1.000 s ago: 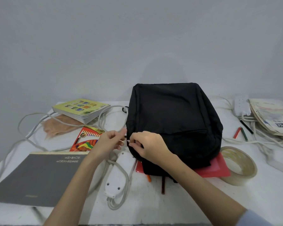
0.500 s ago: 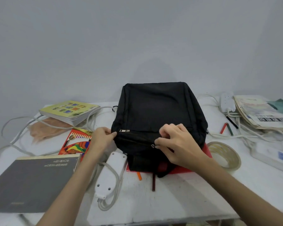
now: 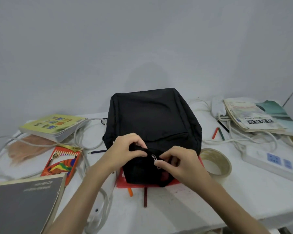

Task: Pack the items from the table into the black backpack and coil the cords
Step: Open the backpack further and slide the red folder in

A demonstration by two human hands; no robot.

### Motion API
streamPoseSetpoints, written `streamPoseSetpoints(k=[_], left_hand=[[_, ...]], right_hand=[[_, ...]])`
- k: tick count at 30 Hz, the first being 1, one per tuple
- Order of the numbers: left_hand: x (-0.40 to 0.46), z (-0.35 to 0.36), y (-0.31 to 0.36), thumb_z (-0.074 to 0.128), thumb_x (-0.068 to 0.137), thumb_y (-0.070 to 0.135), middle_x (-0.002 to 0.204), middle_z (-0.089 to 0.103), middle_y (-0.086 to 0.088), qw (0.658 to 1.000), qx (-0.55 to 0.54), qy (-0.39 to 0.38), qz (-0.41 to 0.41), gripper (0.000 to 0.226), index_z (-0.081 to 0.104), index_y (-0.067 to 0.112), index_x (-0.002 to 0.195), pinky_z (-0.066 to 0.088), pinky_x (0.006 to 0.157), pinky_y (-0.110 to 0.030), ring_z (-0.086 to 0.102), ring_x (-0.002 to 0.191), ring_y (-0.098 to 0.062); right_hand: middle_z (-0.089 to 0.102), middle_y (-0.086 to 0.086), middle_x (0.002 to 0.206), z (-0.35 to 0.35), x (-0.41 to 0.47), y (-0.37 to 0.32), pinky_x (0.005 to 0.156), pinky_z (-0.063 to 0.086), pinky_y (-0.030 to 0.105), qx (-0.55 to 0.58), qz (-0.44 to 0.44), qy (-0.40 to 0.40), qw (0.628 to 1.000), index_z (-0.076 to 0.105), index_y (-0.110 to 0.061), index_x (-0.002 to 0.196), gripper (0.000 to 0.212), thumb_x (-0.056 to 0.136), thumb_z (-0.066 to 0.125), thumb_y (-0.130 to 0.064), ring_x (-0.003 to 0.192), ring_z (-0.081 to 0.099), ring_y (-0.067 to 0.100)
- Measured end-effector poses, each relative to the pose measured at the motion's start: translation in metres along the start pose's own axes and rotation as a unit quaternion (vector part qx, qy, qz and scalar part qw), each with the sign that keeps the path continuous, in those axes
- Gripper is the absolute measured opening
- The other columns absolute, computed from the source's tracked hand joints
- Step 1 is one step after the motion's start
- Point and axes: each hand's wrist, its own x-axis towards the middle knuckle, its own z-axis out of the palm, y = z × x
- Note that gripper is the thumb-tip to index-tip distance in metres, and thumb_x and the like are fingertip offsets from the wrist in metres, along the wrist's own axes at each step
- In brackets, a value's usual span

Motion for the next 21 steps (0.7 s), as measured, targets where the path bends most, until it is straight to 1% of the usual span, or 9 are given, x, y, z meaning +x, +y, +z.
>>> streamPoseSetpoints(k=[1,3,7,10,13,14,17,19,21], left_hand=[[0.003,0.002,0.004,0.080,0.071,0.012,0.082,0.063,0.003,1.000,-0.001,0.015,0.013,0.025,0.064,0.030,0.073,0.045,0.077,-0.021,0.059,0.084,-0.009],[0.007,0.006,0.010,0.081,0.069,0.012,0.081,0.063,0.002,0.999,-0.017,0.034,0.029,0.024,0.064,0.027,0.073,0.046,0.078,-0.023,0.059,0.083,-0.011],[0.015,0.011,0.018,0.083,0.066,0.016,0.078,0.063,0.003,0.998,-0.050,0.041,0.026,0.021,0.065,0.026,0.069,0.046,0.077,-0.022,0.059,0.080,-0.012],[0.025,0.013,0.026,0.083,0.067,0.018,0.079,0.064,0.008,0.996,-0.048,0.074,0.019,0.017,0.066,0.021,0.068,0.043,0.074,-0.017,0.059,0.077,-0.010],[0.030,0.014,0.037,0.082,0.068,0.024,0.078,0.063,0.007,0.995,-0.048,0.087,0.016,0.018,0.065,0.018,0.067,0.043,0.069,-0.016,0.058,0.074,-0.013],[0.031,0.015,0.041,0.082,0.069,0.025,0.077,0.062,0.005,0.995,-0.055,0.081,0.016,0.019,0.065,0.016,0.066,0.044,0.069,-0.019,0.058,0.074,-0.016],[0.035,0.017,0.049,0.080,0.070,0.025,0.074,0.061,0.004,0.996,-0.066,0.062,0.013,0.020,0.064,0.016,0.063,0.045,0.072,-0.026,0.058,0.073,-0.017],[0.039,0.017,0.052,0.079,0.071,0.026,0.071,0.061,0.007,0.995,-0.071,0.073,0.002,0.020,0.062,0.019,0.062,0.046,0.071,-0.026,0.058,0.070,-0.012],[0.043,0.015,0.054,0.078,0.072,0.026,0.066,0.061,0.011,0.993,-0.077,0.086,-0.013,0.023,0.060,0.024,0.058,0.045,0.069,-0.024,0.057,0.066,-0.007]], right_hand=[[0.063,-0.007,0.070,-0.001,0.001,-0.001,0.058,0.039,0.008,-0.015,0.024,0.009,1.000,0.071,-0.016,0.077,0.023,0.070,0.079,-0.036,0.066,0.055,0.003],[0.065,-0.003,0.070,-0.003,0.005,-0.001,0.060,0.039,0.007,-0.019,0.054,0.040,0.998,0.070,-0.012,0.073,0.018,0.070,0.081,-0.025,0.069,0.055,0.001],[0.063,-0.005,0.070,-0.011,0.007,0.003,0.059,0.041,0.012,-0.015,0.082,0.057,0.995,0.067,-0.013,0.071,0.011,0.076,0.076,-0.014,0.064,0.055,0.007],[0.054,-0.008,0.073,-0.014,0.002,-0.001,0.053,0.041,0.022,-0.104,-0.001,0.125,0.987,0.058,-0.015,0.076,0.016,0.085,0.063,-0.027,0.060,0.048,0.007],[0.052,-0.011,0.065,-0.018,0.002,-0.004,0.041,0.037,0.019,-0.205,-0.023,0.158,0.966,0.059,-0.022,0.072,0.033,0.080,0.053,-0.054,0.054,0.050,0.005],[0.053,-0.011,0.063,-0.018,0.004,-0.001,0.038,0.036,0.019,-0.230,-0.024,0.159,0.960,0.061,-0.023,0.070,0.031,0.077,0.057,-0.053,0.052,0.052,0.006],[0.054,-0.010,0.060,-0.014,0.010,0.011,0.035,0.035,0.022,-0.263,-0.018,0.165,0.950,0.063,-0.021,0.067,0.021,0.066,0.082,-0.029,0.049,0.054,0.011],[0.056,-0.008,0.063,-0.012,0.013,0.017,0.037,0.039,0.022,-0.257,-0.028,0.183,0.949,0.065,-0.019,0.070,0.017,0.069,0.078,-0.029,0.052,0.055,0.012],[0.060,-0.008,0.070,-0.014,0.015,0.018,0.043,0.042,0.020,-0.241,-0.040,0.195,0.950,0.068,-0.018,0.078,0.027,0.080,0.060,-0.045,0.059,0.057,0.011]])
